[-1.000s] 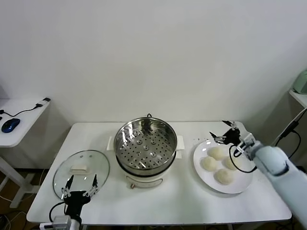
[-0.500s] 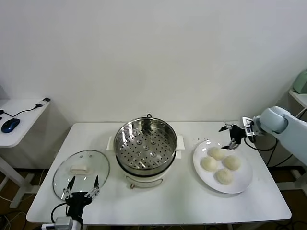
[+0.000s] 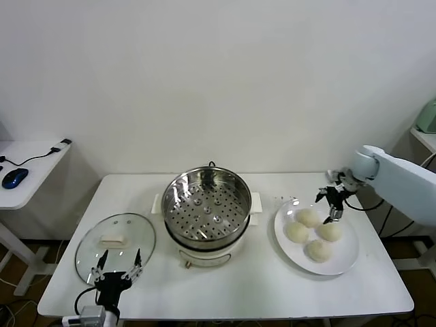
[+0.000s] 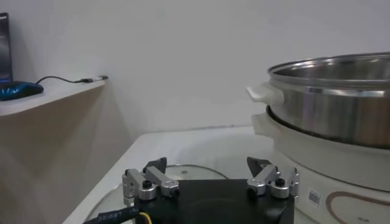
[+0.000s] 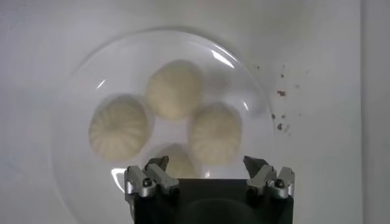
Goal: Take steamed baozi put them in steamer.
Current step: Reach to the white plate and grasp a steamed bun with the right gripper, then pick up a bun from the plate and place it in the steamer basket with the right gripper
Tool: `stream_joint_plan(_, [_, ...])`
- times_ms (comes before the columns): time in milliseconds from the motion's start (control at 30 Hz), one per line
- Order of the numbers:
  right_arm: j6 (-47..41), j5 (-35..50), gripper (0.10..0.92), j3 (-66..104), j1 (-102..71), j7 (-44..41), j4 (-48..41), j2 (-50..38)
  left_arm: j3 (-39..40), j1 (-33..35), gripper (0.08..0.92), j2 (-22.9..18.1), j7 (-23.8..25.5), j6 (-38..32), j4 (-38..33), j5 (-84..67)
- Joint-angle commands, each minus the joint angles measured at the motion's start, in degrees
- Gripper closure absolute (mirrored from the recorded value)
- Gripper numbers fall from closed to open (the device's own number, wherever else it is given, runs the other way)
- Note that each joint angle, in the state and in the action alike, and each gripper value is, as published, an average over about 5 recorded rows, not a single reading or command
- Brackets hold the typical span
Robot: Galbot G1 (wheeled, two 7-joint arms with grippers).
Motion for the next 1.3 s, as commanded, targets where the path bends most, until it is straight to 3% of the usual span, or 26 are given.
stream_joint_plan(33, [-0.35, -1.25, 0.203, 0.32, -2.90, 0.12, -8.43, 6.88, 0.10, -0.11, 0.177, -0.27, -0.08, -0.15, 0.57, 0.10])
stream_joint_plan(433, [0.11, -2.86, 0.204, 3.26, -4.54, 1.36, -13.60, 9.91, 0.75, -0.02, 0.177, -0.45, -0.12, -0.57, 1.39, 0.63])
stream_joint_plan(900, [-0.06, -2.24, 0.374, 3.32, -2.78, 1.24, -8.11, 7.83, 1.29, 0.04, 0.177, -0.48, -0.25, -0.98, 1.58, 0.97])
stream_joint_plan(1100, [2.46, 3.62, 0.380, -7.79, 12.75, -0.49, -0.64, 6.25, 1.40, 0.14, 0.177, -0.37, -0.32, -0.96, 1.42, 1.15])
stream_joint_plan(1300, [10.84, 13.42, 0.380, -18.85, 33.33, -2.99, 4.71, 12.59, 1.86, 0.48, 0.177, -0.01, -0.25, -0.86, 0.83, 1.54])
